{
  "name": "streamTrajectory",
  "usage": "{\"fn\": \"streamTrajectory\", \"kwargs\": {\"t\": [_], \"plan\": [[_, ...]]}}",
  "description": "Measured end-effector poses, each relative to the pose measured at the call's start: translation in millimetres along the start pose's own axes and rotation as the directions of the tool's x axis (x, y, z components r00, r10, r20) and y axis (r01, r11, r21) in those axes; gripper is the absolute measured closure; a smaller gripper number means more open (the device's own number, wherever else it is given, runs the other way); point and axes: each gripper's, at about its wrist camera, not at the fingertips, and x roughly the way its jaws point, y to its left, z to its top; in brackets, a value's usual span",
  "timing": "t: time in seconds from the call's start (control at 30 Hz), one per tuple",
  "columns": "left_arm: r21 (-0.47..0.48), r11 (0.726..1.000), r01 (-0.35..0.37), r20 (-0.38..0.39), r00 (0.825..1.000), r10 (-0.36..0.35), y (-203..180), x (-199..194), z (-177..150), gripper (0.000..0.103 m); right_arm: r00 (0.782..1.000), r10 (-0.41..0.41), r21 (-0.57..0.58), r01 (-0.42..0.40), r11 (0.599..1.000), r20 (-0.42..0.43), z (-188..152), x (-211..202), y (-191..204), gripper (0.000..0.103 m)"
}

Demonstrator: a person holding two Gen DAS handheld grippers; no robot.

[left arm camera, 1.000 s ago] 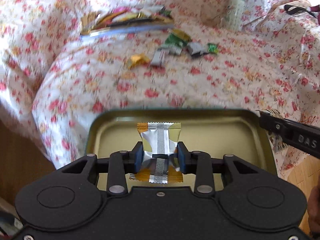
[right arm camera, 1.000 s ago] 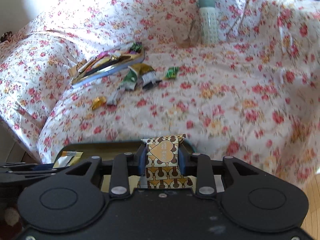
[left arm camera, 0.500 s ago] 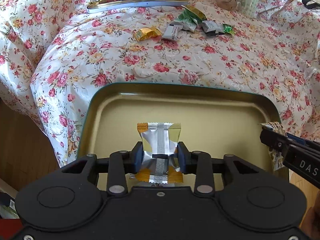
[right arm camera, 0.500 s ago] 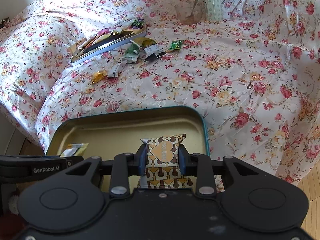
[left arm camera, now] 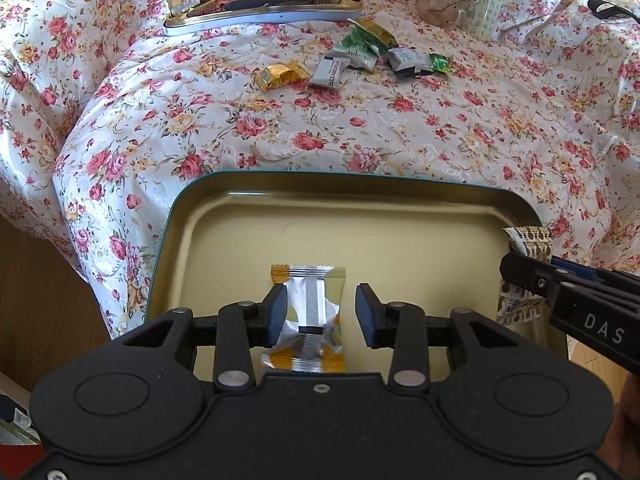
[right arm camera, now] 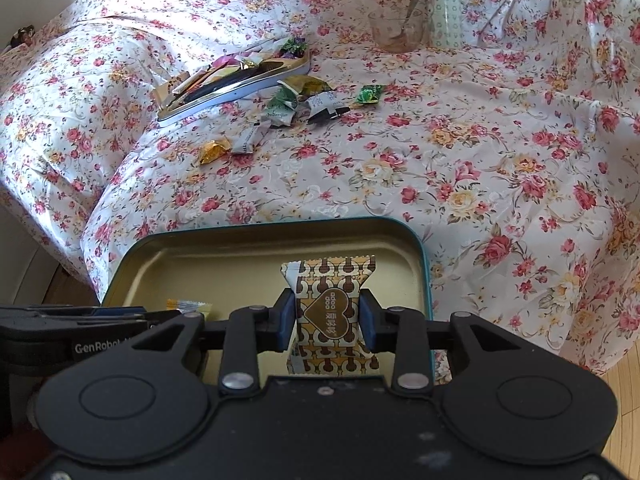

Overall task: Organize snacks
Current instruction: 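Carry both snacks over the empty gold tray and open both tools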

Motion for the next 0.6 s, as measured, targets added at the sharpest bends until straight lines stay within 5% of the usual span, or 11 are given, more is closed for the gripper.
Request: {"fn": "streamTrajectory", "kwargs": {"t": [0.6], "plan": [[0.002, 0.998, 0.060, 0.194, 0.979, -0.059, -1, -30, -1, 0.048, 0.999, 0.000, -0.017, 0.001, 1.000, 0.039, 4, -3, 2, 0.059]]}}
